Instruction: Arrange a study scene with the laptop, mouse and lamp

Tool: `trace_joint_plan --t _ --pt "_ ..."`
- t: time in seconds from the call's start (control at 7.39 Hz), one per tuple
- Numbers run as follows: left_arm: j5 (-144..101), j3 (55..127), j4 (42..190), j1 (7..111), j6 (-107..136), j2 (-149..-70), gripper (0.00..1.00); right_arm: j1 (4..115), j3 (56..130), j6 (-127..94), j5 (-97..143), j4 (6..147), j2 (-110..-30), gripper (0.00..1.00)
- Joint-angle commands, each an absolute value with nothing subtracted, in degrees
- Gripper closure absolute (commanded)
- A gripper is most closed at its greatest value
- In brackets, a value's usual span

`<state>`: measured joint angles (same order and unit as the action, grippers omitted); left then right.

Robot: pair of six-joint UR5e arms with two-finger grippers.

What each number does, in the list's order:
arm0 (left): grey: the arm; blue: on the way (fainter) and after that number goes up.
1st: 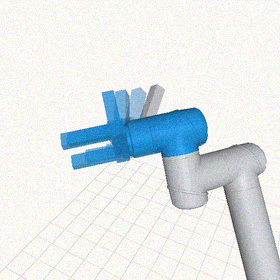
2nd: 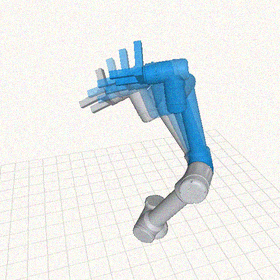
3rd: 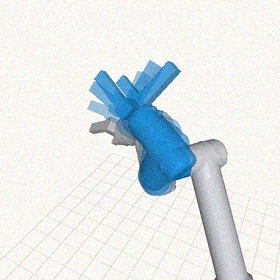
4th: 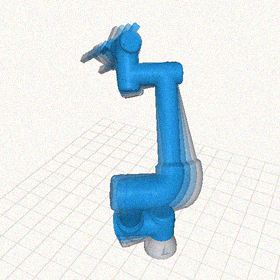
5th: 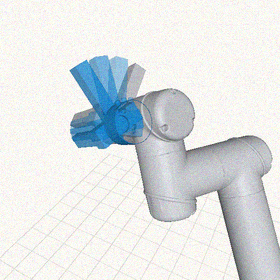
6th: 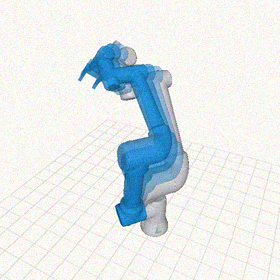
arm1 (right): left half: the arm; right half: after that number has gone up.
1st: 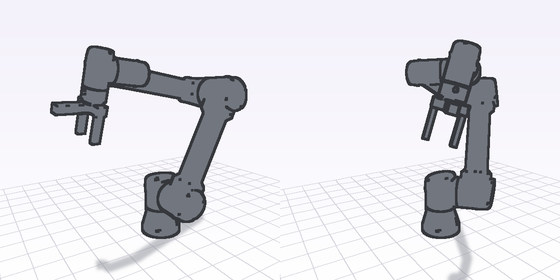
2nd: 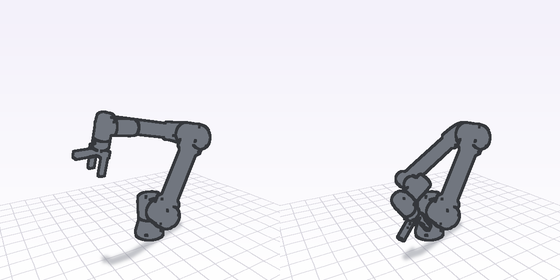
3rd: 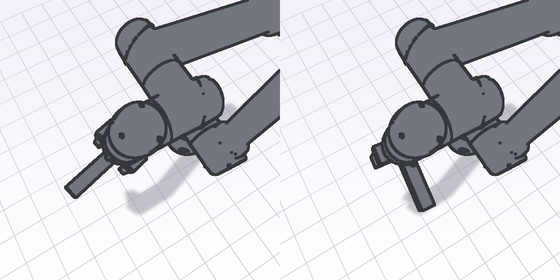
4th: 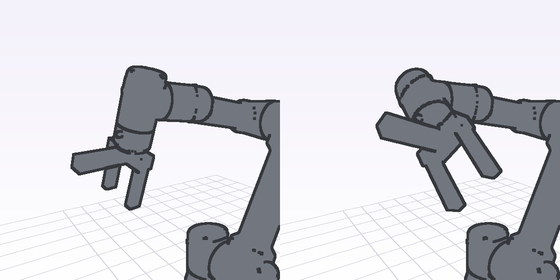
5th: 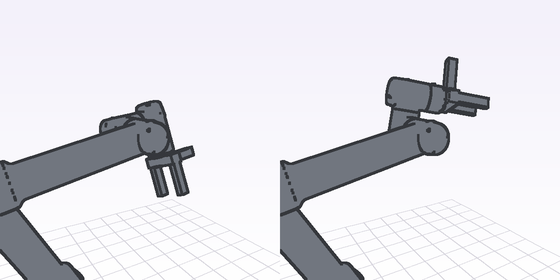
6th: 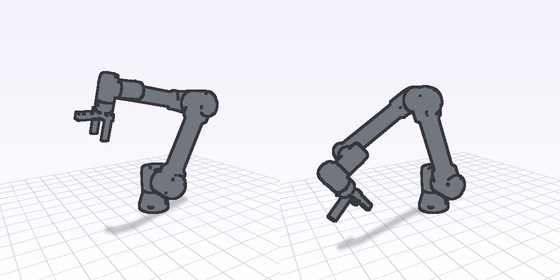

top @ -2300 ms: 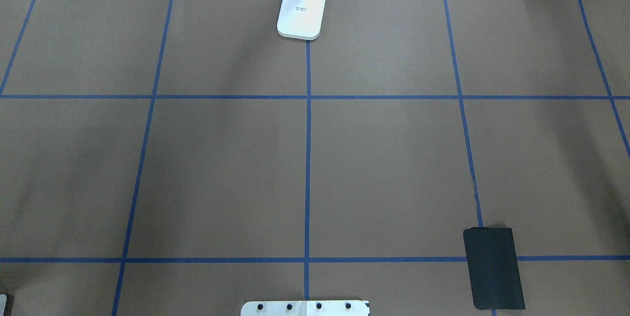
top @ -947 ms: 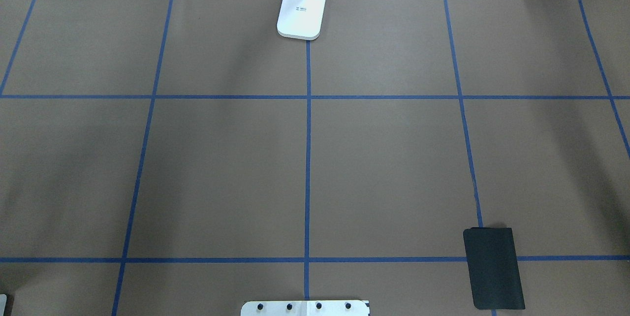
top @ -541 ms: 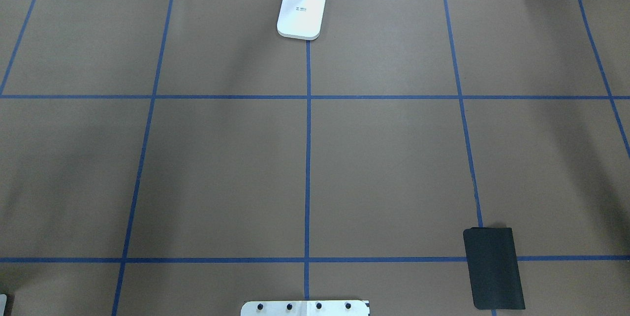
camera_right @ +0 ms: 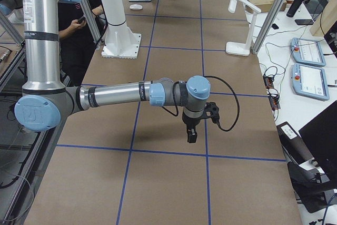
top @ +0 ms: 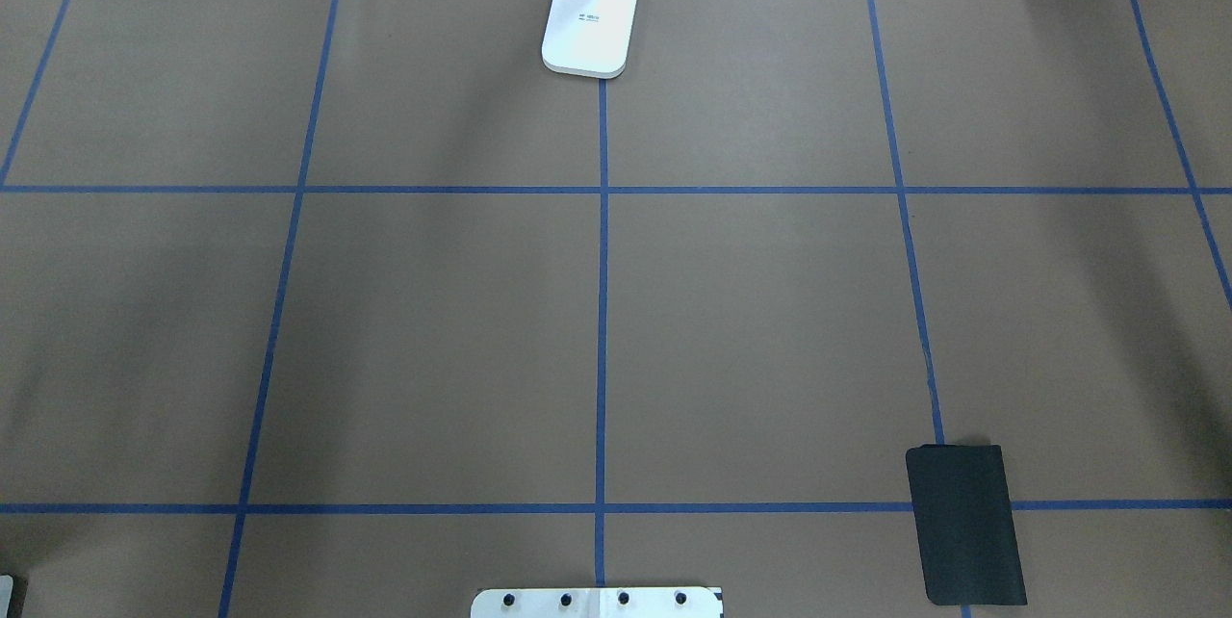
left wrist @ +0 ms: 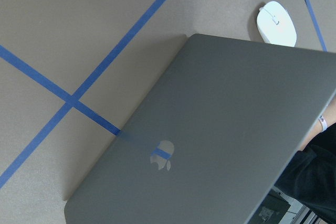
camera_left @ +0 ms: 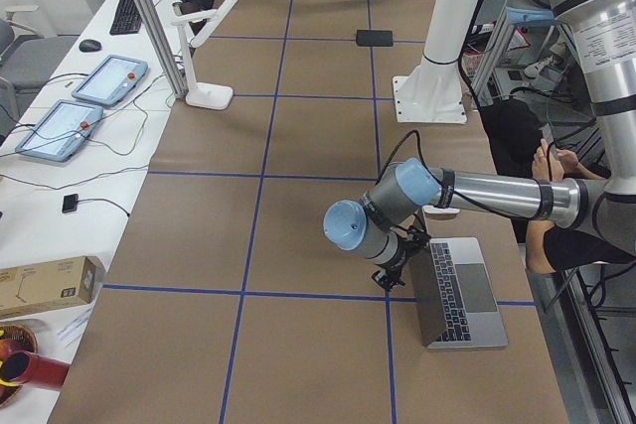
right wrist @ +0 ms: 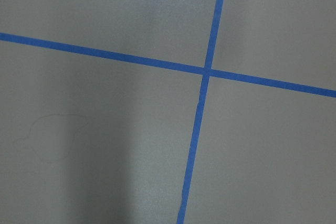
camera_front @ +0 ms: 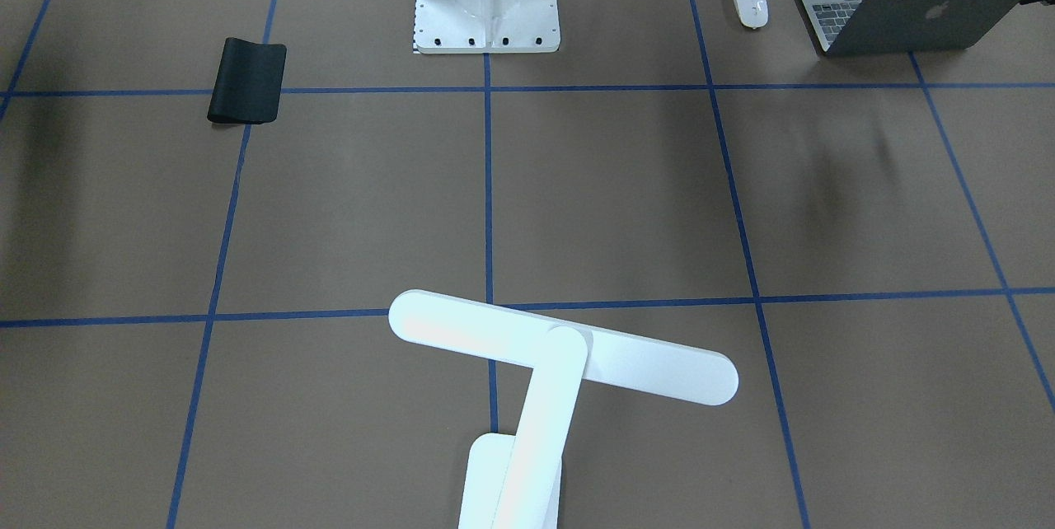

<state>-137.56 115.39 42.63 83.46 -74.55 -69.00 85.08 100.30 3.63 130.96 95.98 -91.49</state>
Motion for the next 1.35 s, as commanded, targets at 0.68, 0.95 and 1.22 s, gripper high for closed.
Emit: trace_joint_plan --t 0.68,0.95,1.22 --pt "-137.02 112.86 42.80 83.50 -76.20 -67.76 0.01 84.46 100.63 3.60 130.96 95.98 -91.05 0.00" --pt "-136.93 112.06 42.98 83.41 -76.20 -67.68 0.01 84.20 100.72 3.60 130.96 95.98 -90.62 0.00" --pt "-137.11 111.53 43.59 83.41 -76.11 -67.68 0.01 84.02 100.72 3.60 130.96 95.98 -90.53 0.00"
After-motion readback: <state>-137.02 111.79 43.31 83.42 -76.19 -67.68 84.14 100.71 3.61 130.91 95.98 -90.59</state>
